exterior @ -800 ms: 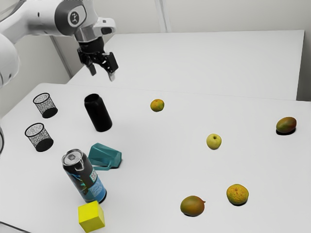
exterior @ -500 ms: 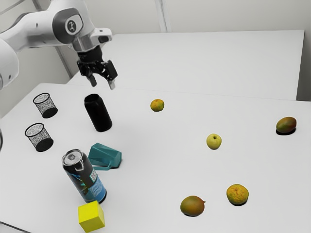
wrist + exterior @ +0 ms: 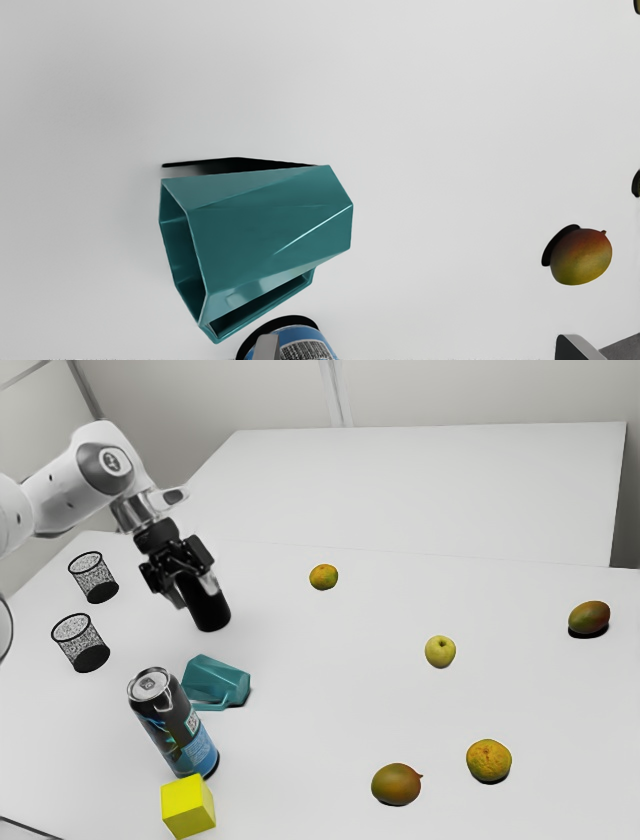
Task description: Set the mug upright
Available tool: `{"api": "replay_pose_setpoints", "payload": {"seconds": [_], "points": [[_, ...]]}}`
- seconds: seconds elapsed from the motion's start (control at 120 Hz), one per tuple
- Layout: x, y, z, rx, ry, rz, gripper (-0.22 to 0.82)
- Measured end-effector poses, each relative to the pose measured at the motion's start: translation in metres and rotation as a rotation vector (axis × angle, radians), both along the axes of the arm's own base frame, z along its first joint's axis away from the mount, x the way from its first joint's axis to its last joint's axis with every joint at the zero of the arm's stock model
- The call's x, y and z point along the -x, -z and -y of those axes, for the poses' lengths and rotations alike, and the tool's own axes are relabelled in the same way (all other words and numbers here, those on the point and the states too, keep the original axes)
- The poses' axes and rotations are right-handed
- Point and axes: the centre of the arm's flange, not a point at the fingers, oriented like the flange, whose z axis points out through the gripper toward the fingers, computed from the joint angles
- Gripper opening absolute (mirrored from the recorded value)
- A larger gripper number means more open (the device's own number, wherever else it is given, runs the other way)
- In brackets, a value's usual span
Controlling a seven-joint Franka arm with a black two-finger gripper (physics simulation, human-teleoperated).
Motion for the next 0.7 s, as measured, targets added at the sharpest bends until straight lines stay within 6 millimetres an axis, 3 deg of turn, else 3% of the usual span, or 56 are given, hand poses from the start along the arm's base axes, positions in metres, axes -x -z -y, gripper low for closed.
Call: {"api": "replay_pose_setpoints", "payload": {"seconds": [0.175,0.492,0.7], "points": [[0.02,0.035,-0.018,0.083,-0.026,0.002,0.6],[0.032,0.097,-0.059,0.176,-0.062,0.04,0.6],[0.054,0.133,-0.056,0.243,-0.062,0.035,0.6]]}}
